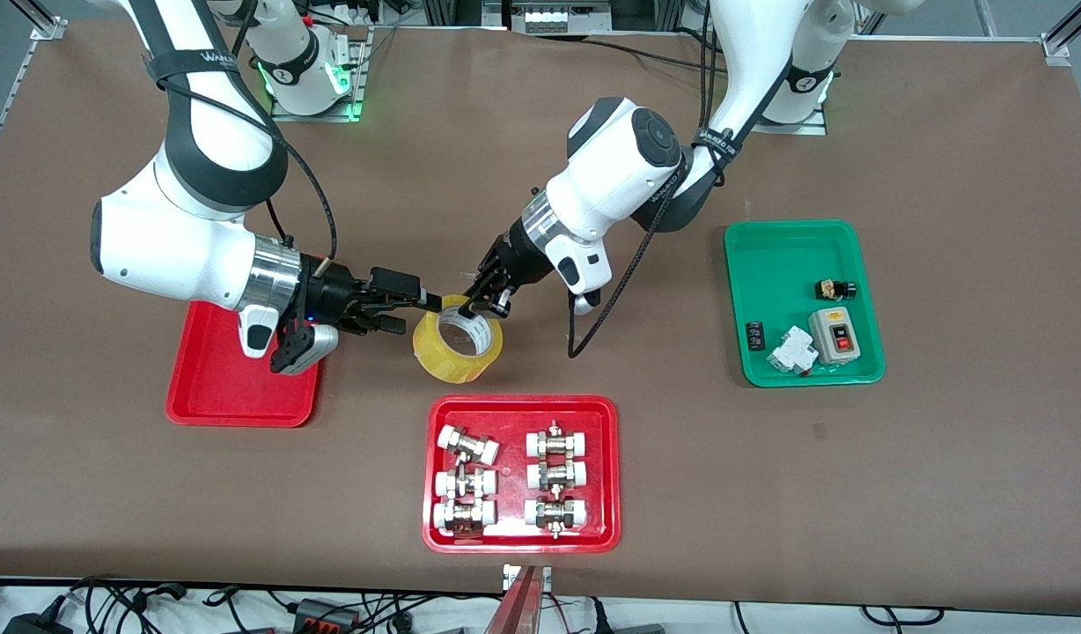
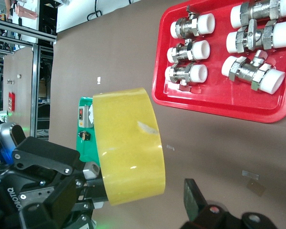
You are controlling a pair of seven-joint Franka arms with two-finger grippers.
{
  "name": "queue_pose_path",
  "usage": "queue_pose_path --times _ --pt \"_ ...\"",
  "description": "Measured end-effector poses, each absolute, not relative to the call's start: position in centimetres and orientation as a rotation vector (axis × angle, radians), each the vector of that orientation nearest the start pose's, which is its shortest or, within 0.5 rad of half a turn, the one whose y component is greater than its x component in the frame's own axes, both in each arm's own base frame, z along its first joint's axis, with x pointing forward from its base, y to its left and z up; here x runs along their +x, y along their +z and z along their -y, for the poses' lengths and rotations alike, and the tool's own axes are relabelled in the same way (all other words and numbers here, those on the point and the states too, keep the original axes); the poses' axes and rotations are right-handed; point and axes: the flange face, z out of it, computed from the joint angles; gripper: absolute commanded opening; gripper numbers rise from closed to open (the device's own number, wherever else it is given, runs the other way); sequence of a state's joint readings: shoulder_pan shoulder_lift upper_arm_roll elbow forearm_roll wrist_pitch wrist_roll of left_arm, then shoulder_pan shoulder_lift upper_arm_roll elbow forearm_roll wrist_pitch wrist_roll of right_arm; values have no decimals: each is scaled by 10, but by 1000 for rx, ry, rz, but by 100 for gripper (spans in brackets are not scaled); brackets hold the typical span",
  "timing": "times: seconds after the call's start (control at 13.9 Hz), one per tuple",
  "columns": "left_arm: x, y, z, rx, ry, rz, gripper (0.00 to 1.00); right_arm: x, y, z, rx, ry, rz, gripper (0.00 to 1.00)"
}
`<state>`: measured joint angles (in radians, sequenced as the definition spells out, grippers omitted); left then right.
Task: Left arm passes tape to right arm into tray
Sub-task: 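Hold the tape with the left gripper while the right gripper grasps it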
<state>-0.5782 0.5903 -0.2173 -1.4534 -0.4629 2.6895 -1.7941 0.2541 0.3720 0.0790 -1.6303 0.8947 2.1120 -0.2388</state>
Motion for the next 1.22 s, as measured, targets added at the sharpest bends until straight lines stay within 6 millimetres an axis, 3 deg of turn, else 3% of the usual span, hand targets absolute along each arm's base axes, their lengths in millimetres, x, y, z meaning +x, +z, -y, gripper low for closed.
queue_pose_path --times 0.43,0.57,0.79,0.86,1.01,1.15,1.22 --pt "565 418 503 1816 -311 -1573 0 639 433 -250 -2327 -127 120 98" --pt "565 418 503 1817 -312 -1573 0 641 430 -251 -2332 -142 112 81" --pt "563 418 504 1831 -322 -1575 0 641 425 -259 -2337 -165 112 29" --pt "563 419 504 1833 -324 -1575 0 641 425 -261 -2336 -167 115 17" --pt "564 419 503 1832 -325 -1580 0 641 427 -262 -2335 -176 133 5" --pt "564 419 502 1831 -325 -1580 2 641 427 -262 -2334 -177 134 3" --pt "564 419 502 1830 -325 -1580 17 641 427 -263 -2334 -178 135 3"
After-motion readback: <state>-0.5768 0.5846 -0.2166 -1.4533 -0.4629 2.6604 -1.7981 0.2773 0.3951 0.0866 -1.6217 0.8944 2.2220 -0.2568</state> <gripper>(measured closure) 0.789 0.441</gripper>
